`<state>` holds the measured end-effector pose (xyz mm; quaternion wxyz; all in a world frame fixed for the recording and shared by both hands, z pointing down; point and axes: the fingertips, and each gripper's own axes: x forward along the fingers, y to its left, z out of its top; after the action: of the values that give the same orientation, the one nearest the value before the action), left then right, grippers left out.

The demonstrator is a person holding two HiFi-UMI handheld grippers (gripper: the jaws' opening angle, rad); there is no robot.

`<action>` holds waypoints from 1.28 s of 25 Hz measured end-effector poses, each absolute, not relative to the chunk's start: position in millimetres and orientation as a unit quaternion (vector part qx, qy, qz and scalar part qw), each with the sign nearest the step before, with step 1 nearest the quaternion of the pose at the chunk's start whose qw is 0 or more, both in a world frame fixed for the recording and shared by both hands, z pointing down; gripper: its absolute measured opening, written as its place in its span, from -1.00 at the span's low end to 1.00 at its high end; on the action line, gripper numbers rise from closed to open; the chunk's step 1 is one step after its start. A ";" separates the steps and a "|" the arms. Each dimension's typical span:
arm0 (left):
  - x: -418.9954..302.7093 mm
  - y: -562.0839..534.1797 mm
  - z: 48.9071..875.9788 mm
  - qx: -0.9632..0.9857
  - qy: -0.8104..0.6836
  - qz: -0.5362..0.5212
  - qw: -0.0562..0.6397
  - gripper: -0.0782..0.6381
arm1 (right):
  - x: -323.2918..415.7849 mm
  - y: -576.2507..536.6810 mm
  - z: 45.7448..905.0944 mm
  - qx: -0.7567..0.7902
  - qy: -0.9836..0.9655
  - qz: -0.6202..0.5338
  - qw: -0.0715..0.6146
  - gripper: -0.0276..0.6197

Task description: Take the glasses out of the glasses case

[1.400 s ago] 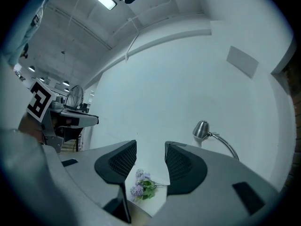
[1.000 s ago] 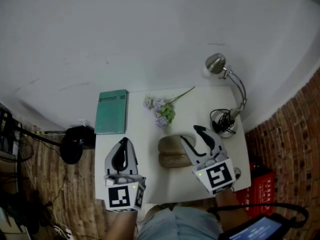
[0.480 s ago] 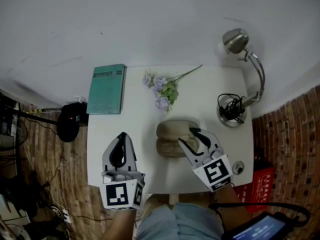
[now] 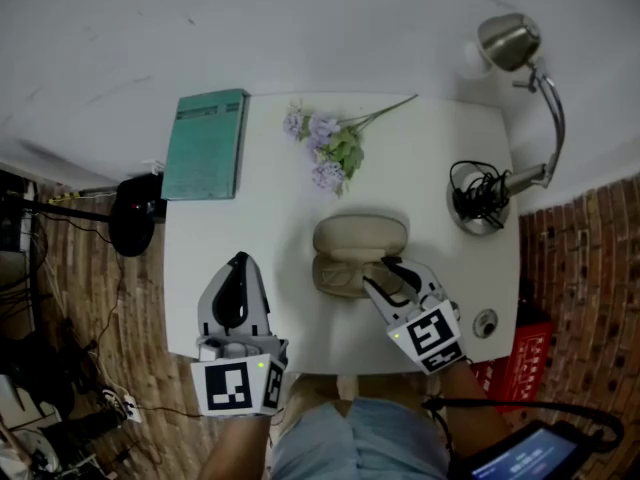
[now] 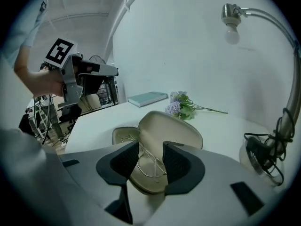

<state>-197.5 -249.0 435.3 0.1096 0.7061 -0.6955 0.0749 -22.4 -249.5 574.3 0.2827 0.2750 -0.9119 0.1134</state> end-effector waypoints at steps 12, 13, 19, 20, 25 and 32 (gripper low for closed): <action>-202.8 -243.6 438.6 0.699 -0.702 0.074 0.115 -0.76 | -23.8 -237.2 599.8 0.239 -0.903 0.111 0.340 -0.47; -203.5 -243.1 438.6 0.698 -0.703 0.074 0.116 -0.76 | -23.7 -236.4 601.9 0.236 -0.901 0.110 0.346 -0.49; -205.2 -242.5 438.6 0.695 -0.705 0.072 0.116 -0.76 | -22.5 -233.6 613.0 0.213 -0.894 0.111 0.378 -0.52; -205.5 -242.3 438.3 0.695 -0.706 0.071 0.116 -0.76 | -22.2 -233.5 614.0 0.211 -0.892 0.112 0.383 -0.53; -207.8 -241.5 436.8 0.693 -0.708 0.068 0.116 -0.76 | -21.6 -233.8 617.0 0.200 -0.884 0.124 0.404 -0.57; -209.1 -241.8 438.1 0.690 -0.711 0.066 0.118 -0.76 | -21.7 -233.7 618.9 0.193 -0.882 0.131 0.409 -0.59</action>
<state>-209.1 -241.8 438.1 0.1183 0.6904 -0.7106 0.0661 -21.7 -233.7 618.9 0.4092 0.1932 -0.8822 0.1306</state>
